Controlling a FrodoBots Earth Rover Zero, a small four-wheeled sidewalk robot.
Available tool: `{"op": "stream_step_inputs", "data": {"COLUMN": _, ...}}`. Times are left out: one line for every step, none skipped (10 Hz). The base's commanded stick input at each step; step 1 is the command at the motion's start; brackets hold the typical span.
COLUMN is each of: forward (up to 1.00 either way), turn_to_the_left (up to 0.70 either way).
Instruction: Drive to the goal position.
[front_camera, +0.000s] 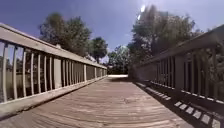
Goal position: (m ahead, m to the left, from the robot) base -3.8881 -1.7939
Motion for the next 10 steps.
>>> {"op": "stream_step_inputs", "data": {"forward": 0.00, "turn_to_the_left": -0.70}}
{"op": "stream_step_inputs", "data": {"forward": 0.00, "turn_to_the_left": -0.70}}
{"op": "stream_step_inputs", "data": {"forward": 0.00, "turn_to_the_left": -0.70}}
{"op": "stream_step_inputs", "data": {"forward": 0.00, "turn_to_the_left": -0.70}}
{"op": "stream_step_inputs", "data": {"forward": 0.00, "turn_to_the_left": -0.70}}
{"op": "stream_step_inputs", "data": {"forward": 0.00, "turn_to_the_left": -0.70}}
{"op": "stream_step_inputs", "data": {"forward": 0.00, "turn_to_the_left": -0.70}}
{"op": "stream_step_inputs", "data": {"forward": 0.00, "turn_to_the_left": -0.70}}
{"op": "stream_step_inputs", "data": {"forward": 0.00, "turn_to_the_left": -0.70}}
{"op": "stream_step_inputs", "data": {"forward": 0.00, "turn_to_the_left": -0.70}}
